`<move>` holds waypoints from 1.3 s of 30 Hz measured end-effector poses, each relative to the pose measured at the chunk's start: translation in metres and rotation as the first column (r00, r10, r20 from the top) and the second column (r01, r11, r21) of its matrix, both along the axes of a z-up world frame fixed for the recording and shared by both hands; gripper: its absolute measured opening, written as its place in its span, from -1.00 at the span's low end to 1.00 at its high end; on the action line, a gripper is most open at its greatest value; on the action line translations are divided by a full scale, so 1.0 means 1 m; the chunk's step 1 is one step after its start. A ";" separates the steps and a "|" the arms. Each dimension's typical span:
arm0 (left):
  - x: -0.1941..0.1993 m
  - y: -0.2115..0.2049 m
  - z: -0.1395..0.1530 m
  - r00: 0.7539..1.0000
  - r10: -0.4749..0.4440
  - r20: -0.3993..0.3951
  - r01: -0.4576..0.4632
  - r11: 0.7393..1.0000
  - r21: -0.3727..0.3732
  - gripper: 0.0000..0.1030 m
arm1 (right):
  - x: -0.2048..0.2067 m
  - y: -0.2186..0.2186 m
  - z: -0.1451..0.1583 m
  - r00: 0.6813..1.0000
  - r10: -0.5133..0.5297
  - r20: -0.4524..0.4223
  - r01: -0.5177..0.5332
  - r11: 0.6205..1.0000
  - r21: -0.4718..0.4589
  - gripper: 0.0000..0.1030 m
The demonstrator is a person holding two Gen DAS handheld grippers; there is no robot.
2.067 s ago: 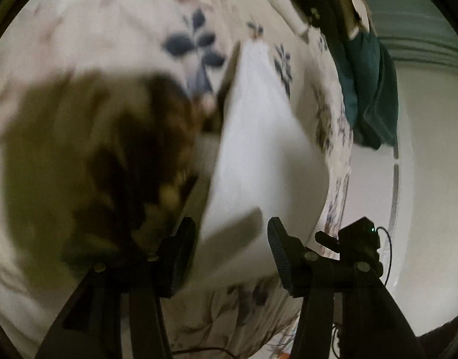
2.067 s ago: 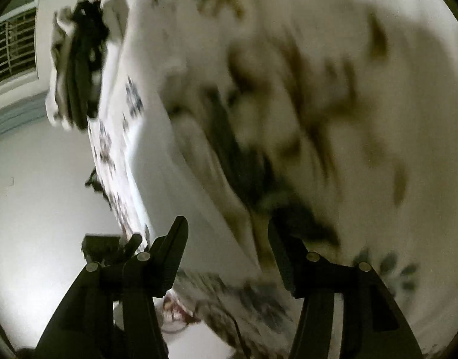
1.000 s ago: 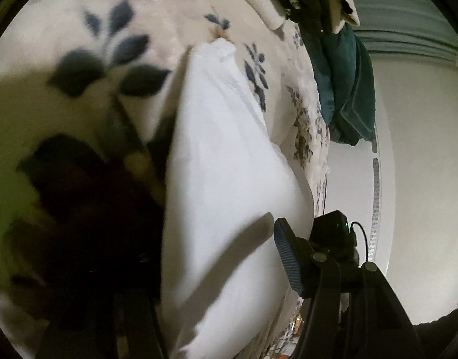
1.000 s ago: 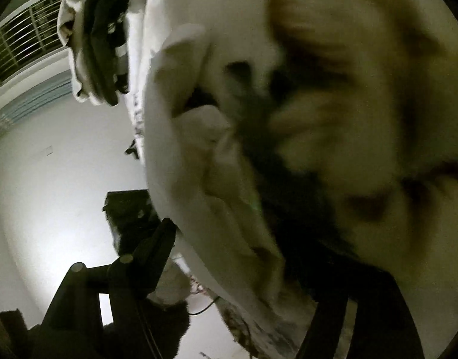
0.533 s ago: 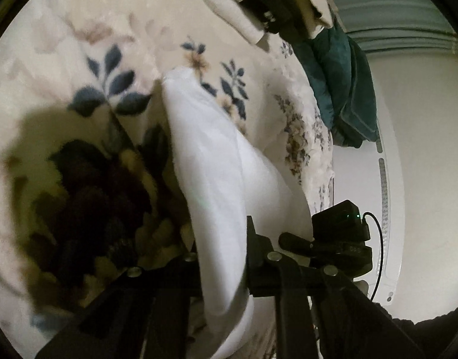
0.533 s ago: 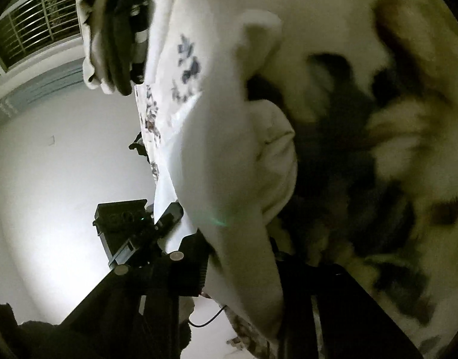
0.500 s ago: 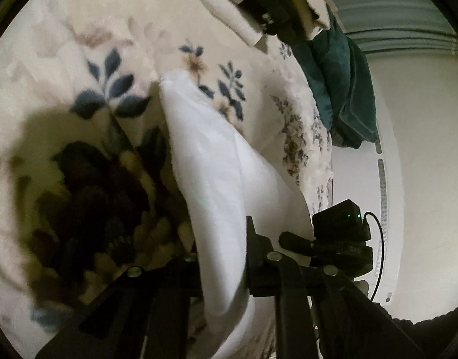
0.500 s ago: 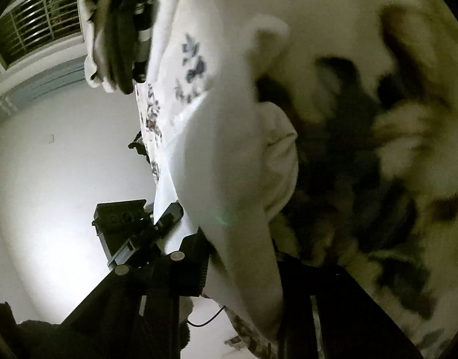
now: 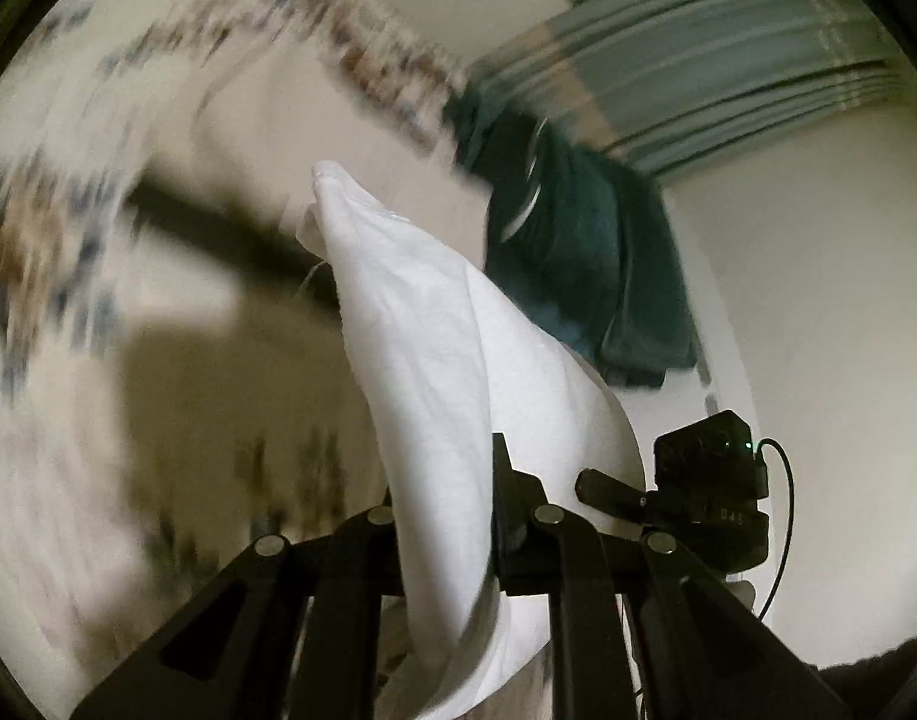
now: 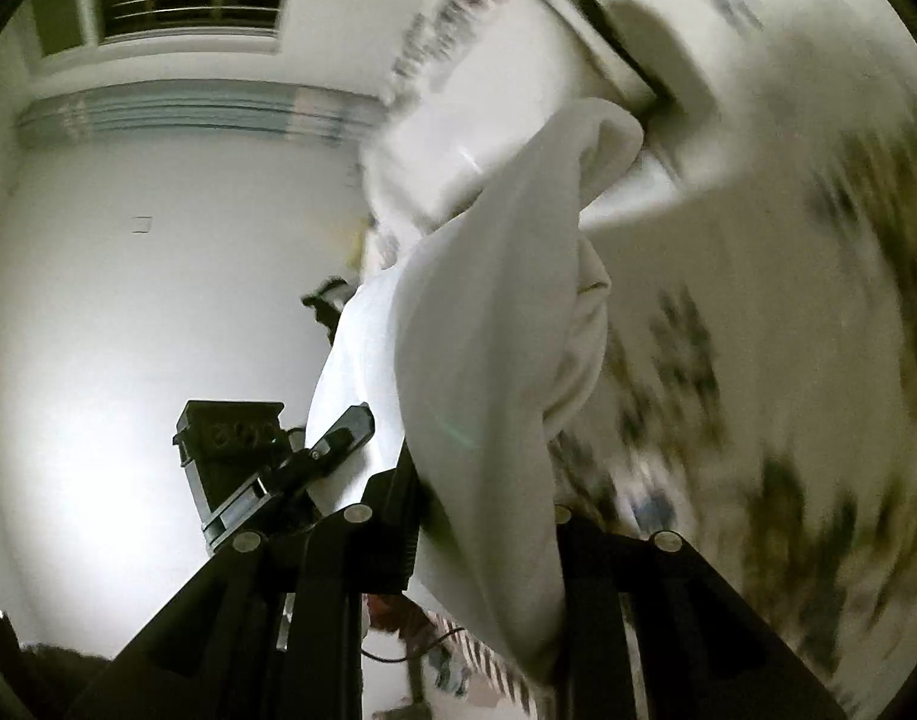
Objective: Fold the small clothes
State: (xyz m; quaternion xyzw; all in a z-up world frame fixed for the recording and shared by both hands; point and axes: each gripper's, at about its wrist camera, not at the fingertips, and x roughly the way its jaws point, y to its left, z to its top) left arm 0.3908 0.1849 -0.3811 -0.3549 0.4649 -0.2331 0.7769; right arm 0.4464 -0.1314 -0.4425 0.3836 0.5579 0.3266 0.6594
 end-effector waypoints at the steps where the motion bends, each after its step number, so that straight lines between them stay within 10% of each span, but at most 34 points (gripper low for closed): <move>1: 0.023 0.003 0.009 1.000 0.006 0.025 -0.007 1.000 0.006 -0.79 | 0.025 0.005 0.011 1.000 -0.004 0.030 0.004 1.000 -0.005 -0.57; 10: 0.186 0.038 -0.021 0.999 0.041 0.019 -0.043 0.996 0.073 -0.78 | 0.206 0.068 -0.007 0.998 -0.011 0.059 0.016 0.996 -0.084 -0.57; 21: 0.199 0.048 -0.063 0.990 0.018 -0.139 0.003 0.989 0.148 -0.51 | 0.213 0.082 -0.044 1.000 0.014 -0.024 -0.019 0.967 -0.255 -0.43; 26: 0.193 0.045 -0.043 0.982 0.086 -0.166 -0.024 0.938 0.347 -0.27 | 0.197 0.087 -0.018 1.000 0.017 0.023 -0.002 0.829 -0.560 0.07; 30: 0.172 0.033 -0.012 0.985 0.157 -0.067 -0.093 0.822 0.562 -0.17 | 0.174 0.092 0.007 0.995 0.039 0.096 0.047 0.656 -0.753 0.44; 32: 0.157 0.029 0.001 0.982 0.186 -0.023 -0.134 0.783 0.607 0.15 | 0.157 0.092 0.019 0.991 0.050 0.125 0.073 0.583 -0.809 0.75; 34: 0.142 0.025 0.010 0.981 0.195 0.020 -0.164 0.757 0.632 0.89 | 0.136 0.087 0.032 0.988 0.054 0.142 0.092 0.527 -0.845 0.92; 39: 0.101 0.007 0.036 0.980 0.194 0.039 -0.167 0.701 0.693 1.00 | 0.085 0.075 0.074 0.979 0.054 0.198 0.159 0.410 -0.898 0.99</move>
